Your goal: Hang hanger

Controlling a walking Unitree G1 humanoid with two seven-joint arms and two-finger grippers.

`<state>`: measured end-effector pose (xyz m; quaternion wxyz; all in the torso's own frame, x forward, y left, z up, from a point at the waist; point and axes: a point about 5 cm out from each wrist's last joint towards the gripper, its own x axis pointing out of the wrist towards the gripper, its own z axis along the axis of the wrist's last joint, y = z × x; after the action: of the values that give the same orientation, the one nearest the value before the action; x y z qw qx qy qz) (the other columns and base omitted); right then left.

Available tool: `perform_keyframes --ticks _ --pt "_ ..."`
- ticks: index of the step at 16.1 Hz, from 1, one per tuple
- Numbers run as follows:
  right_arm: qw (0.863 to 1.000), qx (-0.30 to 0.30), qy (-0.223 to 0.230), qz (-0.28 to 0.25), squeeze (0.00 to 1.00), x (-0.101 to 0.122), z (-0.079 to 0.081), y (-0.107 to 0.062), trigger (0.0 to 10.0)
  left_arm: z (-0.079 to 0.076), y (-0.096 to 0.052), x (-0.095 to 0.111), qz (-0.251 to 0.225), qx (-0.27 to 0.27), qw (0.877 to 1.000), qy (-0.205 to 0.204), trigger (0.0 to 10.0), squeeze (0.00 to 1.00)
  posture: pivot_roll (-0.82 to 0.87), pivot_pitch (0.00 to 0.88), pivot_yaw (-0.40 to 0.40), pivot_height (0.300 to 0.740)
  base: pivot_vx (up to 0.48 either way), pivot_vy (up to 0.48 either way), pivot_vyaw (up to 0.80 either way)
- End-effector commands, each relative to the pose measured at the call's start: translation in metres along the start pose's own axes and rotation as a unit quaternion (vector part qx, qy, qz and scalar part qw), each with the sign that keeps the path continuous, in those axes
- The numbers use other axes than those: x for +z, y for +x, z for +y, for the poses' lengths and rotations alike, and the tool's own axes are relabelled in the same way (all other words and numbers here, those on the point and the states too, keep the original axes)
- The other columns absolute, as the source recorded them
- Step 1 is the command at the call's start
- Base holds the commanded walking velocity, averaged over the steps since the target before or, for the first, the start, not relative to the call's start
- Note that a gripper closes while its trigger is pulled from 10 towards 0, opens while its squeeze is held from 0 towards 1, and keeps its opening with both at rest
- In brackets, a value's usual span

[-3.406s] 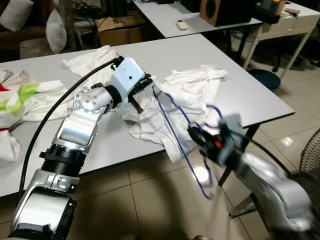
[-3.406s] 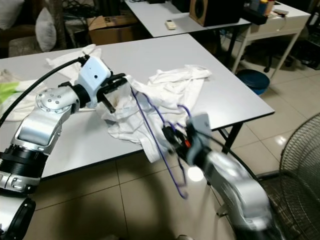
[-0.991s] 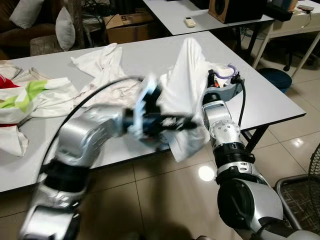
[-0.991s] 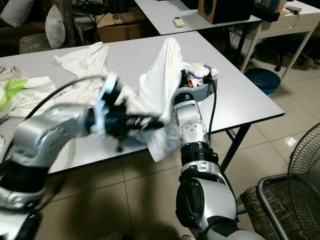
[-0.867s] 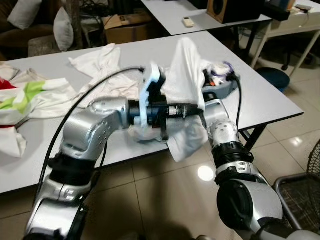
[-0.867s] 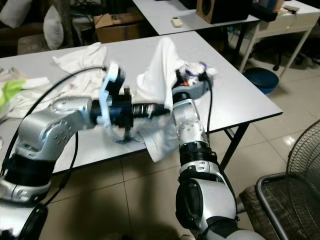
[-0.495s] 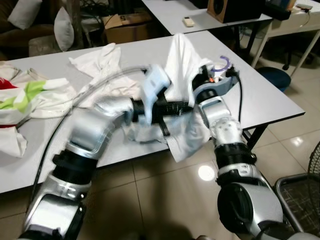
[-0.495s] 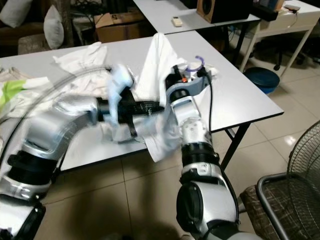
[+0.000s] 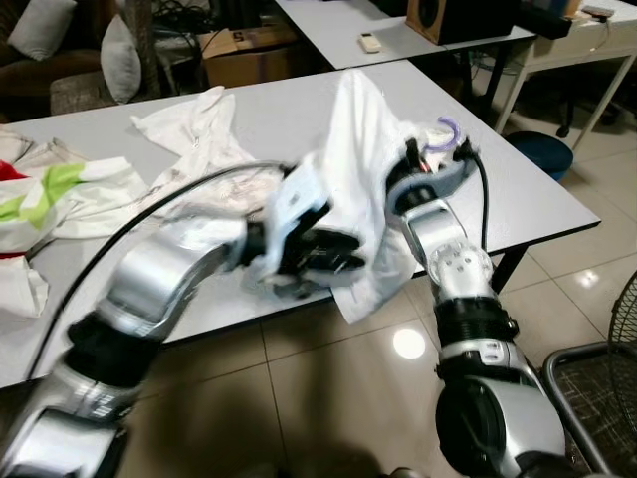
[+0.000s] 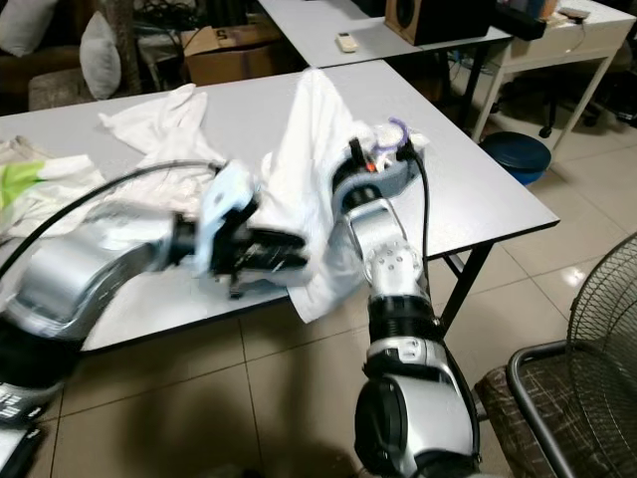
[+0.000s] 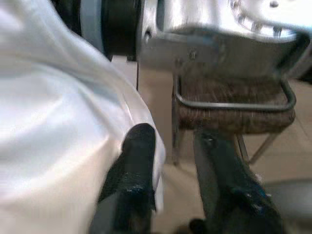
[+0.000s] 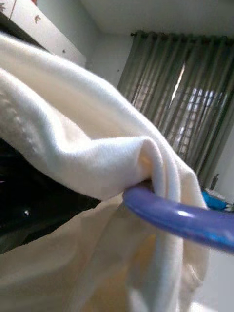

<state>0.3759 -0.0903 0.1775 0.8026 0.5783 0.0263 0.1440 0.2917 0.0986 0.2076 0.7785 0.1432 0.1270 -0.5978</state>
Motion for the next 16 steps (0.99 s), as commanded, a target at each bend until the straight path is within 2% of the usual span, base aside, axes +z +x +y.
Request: perform_keyframes --ticks 1,4,5,6,7,8,9,10,12,13,14,16 --pt "0.999 0.004 0.026 0.022 0.0 -0.024 0.003 -0.002 10.0 -0.001 -0.002 0.006 0.001 0.003 1.0 0.019 10.0 1.0 -0.07 0.0 0.049 0.74 0.0 0.0 0.0" --pt "0.999 0.012 0.01 0.03 0.0 -0.023 0.007 -0.002 10.0 0.005 -0.013 0.008 -0.002 0.035 0.999 0.021 10.0 1.0 -0.08 0.0 0.048 0.74 0.0 0.0 0.0" --pt "0.998 0.032 -0.017 0.047 0.0 -0.021 0.012 -0.005 10.0 0.005 -0.026 0.01 -0.037 0.039 0.998 0.014 10.0 1.0 -0.08 0.0 0.048 0.74 0.0 0.0 0.0" --pt "0.994 0.062 -0.062 0.072 0.0 -0.018 0.022 -0.011 10.0 0.009 -0.048 0.013 -0.098 0.079 0.992 -0.005 10.0 1.0 -0.08 0.0 0.044 0.74 0.0 0.0 0.0" --pt "0.992 0.068 -0.071 0.077 0.0 -0.017 0.024 -0.012 10.0 0.01 -0.053 0.012 -0.111 0.092 0.989 -0.011 10.0 1.0 -0.08 0.0 0.044 0.74 0.0 0.0 0.0" --pt "0.98 0.128 -0.113 0.103 0.0 -0.01 0.042 -0.026 10.0 0.02 -0.083 0.005 -0.145 0.201 0.968 -0.047 10.0 1.0 -0.08 0.0 0.026 0.74 0.0 0.0 0.0" --pt "0.974 0.148 -0.127 0.112 0.0 -0.007 0.048 -0.032 10.0 0.021 -0.092 -0.001 -0.143 0.232 0.96 -0.058 10.0 0.91 -0.08 0.0 0.023 0.74 0.0 0.0 0.0" --pt "0.967 0.164 -0.151 0.121 0.0 -0.005 0.054 -0.04 10.0 0.019 -0.103 -0.01 -0.138 0.265 0.952 -0.071 10.0 0.0 -0.07 0.0 0.016 0.74 0.0 0.0 0.0" --pt "0.96 0.179 -0.179 0.123 0.0 -0.001 0.063 -0.057 10.0 0.006 -0.114 -0.031 -0.106 0.317 0.939 -0.087 10.0 0.0 -0.06 0.0 0.003 0.74 0.0 0.0 0.8" --pt "0.956 0.202 -0.179 0.119 0.0 0.001 0.073 -0.066 10.0 -0.001 -0.116 -0.047 -0.074 0.344 0.93 -0.106 10.0 0.0 -0.05 0.0 0.001 0.74 0.0 0.0 0.8" --pt "0.952 0.224 -0.171 0.118 0.0 0.002 0.084 -0.073 10.0 -0.01 -0.116 -0.057 -0.064 0.358 0.923 -0.13 10.0 0.0 -0.05 0.0 -0.003 0.74 0.0 0.0 0.8" --pt "0.943 0.252 -0.179 0.12 0.0 0.004 0.103 -0.079 10.0 -0.022 -0.112 -0.064 -0.065 0.364 0.917 -0.149 10.0 0.0 -0.04 0.0 -0.007 0.74 0.0 0.0 0.8"
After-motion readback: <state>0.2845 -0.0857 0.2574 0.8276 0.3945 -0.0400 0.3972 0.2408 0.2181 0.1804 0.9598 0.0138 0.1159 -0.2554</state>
